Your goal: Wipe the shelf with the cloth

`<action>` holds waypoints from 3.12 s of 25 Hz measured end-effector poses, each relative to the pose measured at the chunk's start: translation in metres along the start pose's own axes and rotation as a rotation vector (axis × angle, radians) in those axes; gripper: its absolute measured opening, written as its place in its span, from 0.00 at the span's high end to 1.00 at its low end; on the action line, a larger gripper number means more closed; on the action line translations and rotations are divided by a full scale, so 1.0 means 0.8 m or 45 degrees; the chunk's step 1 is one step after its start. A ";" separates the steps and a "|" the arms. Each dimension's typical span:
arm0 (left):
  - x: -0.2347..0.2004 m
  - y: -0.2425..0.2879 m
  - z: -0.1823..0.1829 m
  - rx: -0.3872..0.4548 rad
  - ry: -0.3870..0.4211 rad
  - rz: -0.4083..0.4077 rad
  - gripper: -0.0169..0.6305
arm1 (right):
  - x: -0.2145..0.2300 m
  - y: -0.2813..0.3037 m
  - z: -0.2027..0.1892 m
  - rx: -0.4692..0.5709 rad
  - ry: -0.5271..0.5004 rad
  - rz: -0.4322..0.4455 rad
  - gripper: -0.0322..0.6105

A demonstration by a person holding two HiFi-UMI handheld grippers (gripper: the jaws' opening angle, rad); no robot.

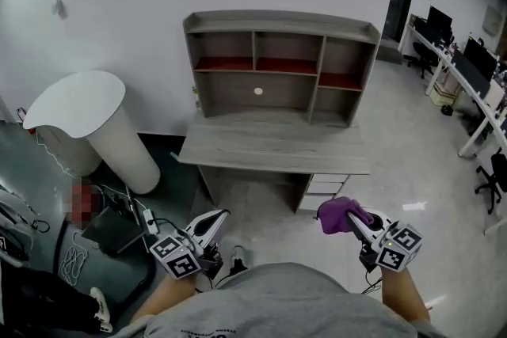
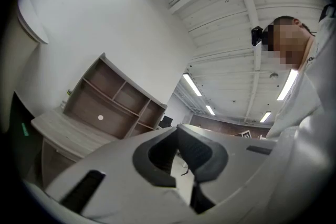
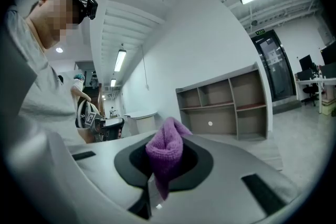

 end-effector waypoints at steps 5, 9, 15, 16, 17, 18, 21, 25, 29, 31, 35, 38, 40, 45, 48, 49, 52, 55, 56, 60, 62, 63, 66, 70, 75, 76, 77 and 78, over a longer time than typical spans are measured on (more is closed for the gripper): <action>-0.154 0.036 0.077 -0.026 -0.027 -0.060 0.92 | 0.016 0.179 0.041 0.014 -0.014 -0.048 0.89; -0.243 0.062 0.132 -0.047 -0.010 -0.100 0.92 | 0.034 0.292 0.084 0.041 -0.025 -0.071 0.89; -0.328 0.091 0.164 -0.007 -0.037 -0.069 0.92 | 0.091 0.400 0.105 -0.024 -0.063 -0.089 0.89; -0.339 0.094 0.166 -0.001 -0.044 -0.047 0.92 | 0.104 0.415 0.106 -0.028 -0.057 -0.084 0.89; -0.349 0.096 0.168 0.002 -0.050 -0.022 0.92 | 0.118 0.431 0.107 -0.029 -0.053 -0.077 0.89; -0.358 0.099 0.170 0.004 -0.050 0.007 0.92 | 0.132 0.446 0.109 -0.031 -0.053 -0.070 0.89; -0.375 0.116 0.174 0.005 -0.012 0.094 0.92 | 0.180 0.487 0.120 -0.023 -0.076 -0.030 0.89; -0.383 0.154 0.181 0.050 0.042 0.233 0.92 | 0.256 0.539 0.135 0.008 -0.076 0.054 0.89; -0.386 0.206 0.173 0.087 0.040 0.345 0.92 | 0.325 0.586 0.156 0.020 -0.165 0.117 0.89; -0.389 0.234 0.167 0.084 0.035 0.360 0.92 | 0.350 0.615 0.167 0.022 -0.240 0.117 0.89; -0.404 0.261 0.160 0.033 0.033 0.341 0.92 | 0.366 0.685 0.198 0.070 -0.410 0.074 0.89; -0.440 0.258 0.165 0.022 0.001 0.337 0.92 | 0.371 0.750 0.213 0.121 -0.579 -0.018 0.89; -0.466 0.251 0.168 0.001 -0.032 0.322 0.92 | 0.384 0.799 0.196 0.021 -0.700 -0.104 0.89; -0.514 0.233 0.182 -0.070 -0.052 0.278 0.92 | 0.425 0.897 0.135 -0.378 -0.760 -0.159 0.88; -0.531 0.226 0.191 -0.101 -0.046 0.271 0.92 | 0.429 0.927 0.138 -0.507 -0.789 -0.132 0.89; -0.535 0.226 0.193 -0.106 -0.046 0.269 0.92 | 0.431 0.933 0.140 -0.557 -0.802 -0.121 0.89; -0.541 0.234 0.198 -0.126 -0.033 0.266 0.92 | 0.432 0.941 0.142 -0.672 -0.898 -0.056 0.88; -0.537 0.258 0.201 -0.143 -0.006 0.250 0.92 | 0.443 0.932 0.140 -0.778 -0.952 -0.050 0.88; -0.534 0.268 0.201 -0.145 0.002 0.240 0.92 | 0.453 0.922 0.140 -0.808 -0.948 -0.070 0.88; -0.519 0.305 0.196 -0.139 0.013 0.194 0.92 | 0.506 0.862 0.146 -0.918 -0.972 -0.217 0.88; -0.513 0.320 0.190 -0.138 0.008 0.173 0.92 | 0.536 0.831 0.146 -1.011 -1.004 -0.309 0.88; -0.509 0.326 0.187 -0.137 0.003 0.162 0.92 | 0.549 0.819 0.147 -1.069 -1.028 -0.351 0.88; -0.502 0.340 0.177 -0.130 -0.020 0.129 0.92 | 0.572 0.798 0.144 -1.294 -1.188 -0.472 0.88; -0.503 0.343 0.173 -0.109 -0.041 0.110 0.92 | 0.586 0.789 0.134 -1.670 -1.469 -0.637 0.89; -0.513 0.323 0.181 -0.071 -0.056 0.120 0.92 | 0.587 0.794 0.130 -1.725 -1.459 -0.628 0.89; -0.516 0.317 0.182 -0.066 -0.058 0.125 0.92 | 0.574 0.796 0.140 -1.628 -1.426 -0.612 0.89; -0.519 0.310 0.185 -0.061 -0.061 0.129 0.92 | 0.551 0.800 0.153 -1.482 -1.374 -0.576 0.89; -0.522 0.303 0.187 -0.055 -0.064 0.133 0.92 | 0.521 0.806 0.166 -1.308 -1.298 -0.509 0.88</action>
Point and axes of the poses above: the fingertips, and each gripper's own axes: y forward along the fingers, x to its right, z out of its top, the point moved 8 cm from there along -y, backward along the fingers, and after that the axes turned 3 degrees about x, right-handed, at the moved point
